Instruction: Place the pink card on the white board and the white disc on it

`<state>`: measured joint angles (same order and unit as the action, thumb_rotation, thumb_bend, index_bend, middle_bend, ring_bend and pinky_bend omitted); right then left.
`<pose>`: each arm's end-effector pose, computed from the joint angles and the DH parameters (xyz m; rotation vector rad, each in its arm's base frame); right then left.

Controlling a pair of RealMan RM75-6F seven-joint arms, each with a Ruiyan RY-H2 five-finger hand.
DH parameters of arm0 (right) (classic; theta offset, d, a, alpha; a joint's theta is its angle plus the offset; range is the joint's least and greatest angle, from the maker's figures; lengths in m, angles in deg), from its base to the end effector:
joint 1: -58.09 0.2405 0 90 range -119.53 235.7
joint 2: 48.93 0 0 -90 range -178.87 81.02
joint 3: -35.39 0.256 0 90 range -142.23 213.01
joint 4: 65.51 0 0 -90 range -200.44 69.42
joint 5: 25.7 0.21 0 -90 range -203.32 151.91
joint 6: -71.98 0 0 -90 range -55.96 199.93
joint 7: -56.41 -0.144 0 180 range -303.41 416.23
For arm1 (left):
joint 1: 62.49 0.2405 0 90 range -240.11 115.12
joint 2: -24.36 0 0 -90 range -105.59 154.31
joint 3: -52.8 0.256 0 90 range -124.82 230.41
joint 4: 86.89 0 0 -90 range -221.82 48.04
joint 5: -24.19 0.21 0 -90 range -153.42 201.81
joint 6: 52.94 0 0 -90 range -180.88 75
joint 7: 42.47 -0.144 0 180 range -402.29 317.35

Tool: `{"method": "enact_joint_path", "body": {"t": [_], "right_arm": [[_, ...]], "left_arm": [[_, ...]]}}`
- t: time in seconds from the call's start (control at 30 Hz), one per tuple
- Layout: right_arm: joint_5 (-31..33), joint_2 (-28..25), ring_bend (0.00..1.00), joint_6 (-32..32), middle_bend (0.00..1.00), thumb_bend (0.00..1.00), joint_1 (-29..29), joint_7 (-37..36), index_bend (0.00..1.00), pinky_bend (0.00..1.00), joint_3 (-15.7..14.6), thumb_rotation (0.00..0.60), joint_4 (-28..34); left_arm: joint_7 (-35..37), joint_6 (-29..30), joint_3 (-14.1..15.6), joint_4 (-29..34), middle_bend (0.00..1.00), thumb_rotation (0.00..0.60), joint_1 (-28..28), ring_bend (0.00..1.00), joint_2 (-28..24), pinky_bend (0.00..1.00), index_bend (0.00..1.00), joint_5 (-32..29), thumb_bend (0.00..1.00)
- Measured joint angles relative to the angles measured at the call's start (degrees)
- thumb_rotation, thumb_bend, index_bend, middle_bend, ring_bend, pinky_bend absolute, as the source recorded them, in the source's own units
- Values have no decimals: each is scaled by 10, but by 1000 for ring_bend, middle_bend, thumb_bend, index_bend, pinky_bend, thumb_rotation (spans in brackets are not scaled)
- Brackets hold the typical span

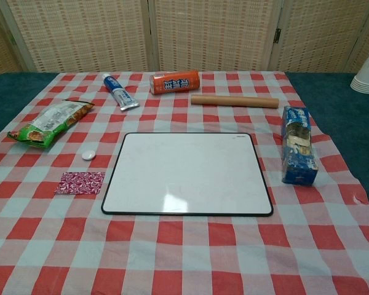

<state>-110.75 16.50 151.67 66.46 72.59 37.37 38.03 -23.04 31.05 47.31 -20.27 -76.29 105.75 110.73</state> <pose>-0.2631 -0.1894 0.1224 1.5321 -0.8936 0.8406 -0.3280 0.2471 0.1070 -1.3643 -0.9460 -1.1807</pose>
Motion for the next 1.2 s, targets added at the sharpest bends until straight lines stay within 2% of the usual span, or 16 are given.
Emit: {"method": "enact_joint_path", "body": {"t": [0.63,0.73,0.77,0.83,0.9,0.93,1.0,1.03,1.1,1.2], "right_arm": [[-7,-5,0,-2,9,0,1,-9,0,0,-2,600,3],[-9,-5,0,-4,9,0,3,-9,0,0,-2,600,1],[-8,-5,0,-7,9,0,3,-9,0,0,-2,600,1],[-7,-6,0,-12,9,0,5,-10,0,0,-2,600,1],[-9,-6,0,-10,9,0,6,-12,0,0,-2,600,0],[-11,-6,0,-8,9,0,5,-14,0,0,-2,600,0],[-13,-7,0,-6,9,0,5,-15,0,0,-3,600,0],[-15,-7,0,-6,9,0,5,-15,0,0,-3,600,1],[-16,-7,0,-7,9,0,6,-15,0,0,-3,600,1],[-14,-6,0,-14,9,0,8,-11,0,0,-4,600,1]], "left_arm": [[3,2,0,17,118,600,-1,26,-15,170,65,3,188],[5,4,0,23,120,600,-2,52,-20,206,65,5,188],[4,5,0,27,130,600,-2,117,-22,282,67,7,187],[-2,8,1,38,195,600,-3,345,-29,511,78,11,191],[-10,8,4,55,385,600,-4,659,-41,781,127,18,201],[-16,7,6,65,472,600,-5,740,-46,838,156,23,204],[-38,5,12,90,732,600,-9,914,-60,947,283,38,206],[-51,5,14,100,826,600,-11,964,-65,979,344,45,207],[-89,3,20,131,926,600,-16,998,-78,999,415,64,210],[-144,-3,26,180,997,600,-25,1000,-94,1000,448,88,222]]}}
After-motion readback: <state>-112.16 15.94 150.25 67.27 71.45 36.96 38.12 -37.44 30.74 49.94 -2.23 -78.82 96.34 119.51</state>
